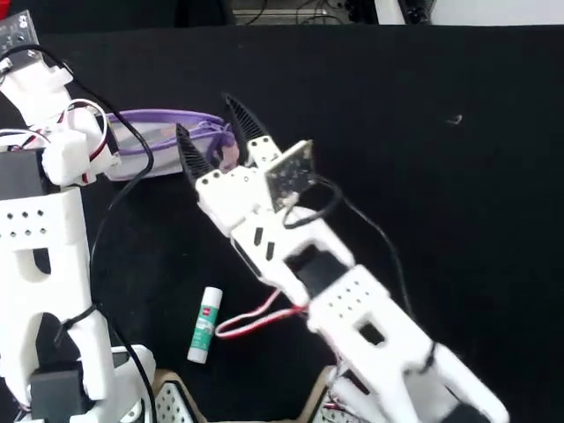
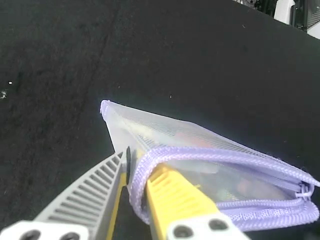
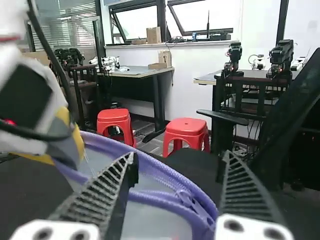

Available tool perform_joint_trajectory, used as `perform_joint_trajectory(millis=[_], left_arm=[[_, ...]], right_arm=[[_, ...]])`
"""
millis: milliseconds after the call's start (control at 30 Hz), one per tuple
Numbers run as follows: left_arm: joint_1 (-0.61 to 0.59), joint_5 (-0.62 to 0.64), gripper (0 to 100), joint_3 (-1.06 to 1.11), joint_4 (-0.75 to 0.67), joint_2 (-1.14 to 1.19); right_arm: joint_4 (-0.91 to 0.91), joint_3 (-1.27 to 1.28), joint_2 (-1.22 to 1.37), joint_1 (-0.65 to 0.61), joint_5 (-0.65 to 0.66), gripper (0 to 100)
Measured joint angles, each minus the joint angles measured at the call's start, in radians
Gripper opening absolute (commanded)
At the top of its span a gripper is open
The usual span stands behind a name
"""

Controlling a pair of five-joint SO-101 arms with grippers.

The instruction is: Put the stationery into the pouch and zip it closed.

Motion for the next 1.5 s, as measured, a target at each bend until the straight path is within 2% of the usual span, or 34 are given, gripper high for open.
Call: perform_joint_trajectory(millis=[133, 333, 467, 600, 700, 933, 1233, 1500], left_arm=[[-0.02, 0.0, 3, 0.0, 0.0, 0.0], [-0.146, 0.0, 3, 0.0, -0.012, 0.0], [-0.178, 0.0, 3, 0.061, -0.08, 0.0], [-0.186, 0.0, 3, 0.138, -0.164, -0.005], [-0.193, -0.002, 3, 0.175, -0.222, -0.006], [-0.284, 0.0, 3, 0.178, -0.272, -0.002], [-0.351, 0.0, 3, 0.18, -0.298, 0.0], [-0.44, 0.0, 3, 0.18, -0.321, 0.0]], right_arm=[[0.233, -0.071, -0.189, 0.035, 0.0, 24.8], [0.681, -0.245, -0.417, 0.057, 0.0, 24.7], [0.962, -0.299, -0.417, 0.057, 0.0, 24.8], [1.169, -0.311, -0.325, 0.057, 0.0, 24.8], [1.289, -0.311, -0.279, 0.057, 0.066, 24.8], [1.392, -0.247, -0.269, 0.048, 0.311, 24.8], [1.398, -0.041, -0.267, -0.206, 0.657, 24.7], [1.425, 0.035, -0.267, -0.298, 0.965, 24.7]])
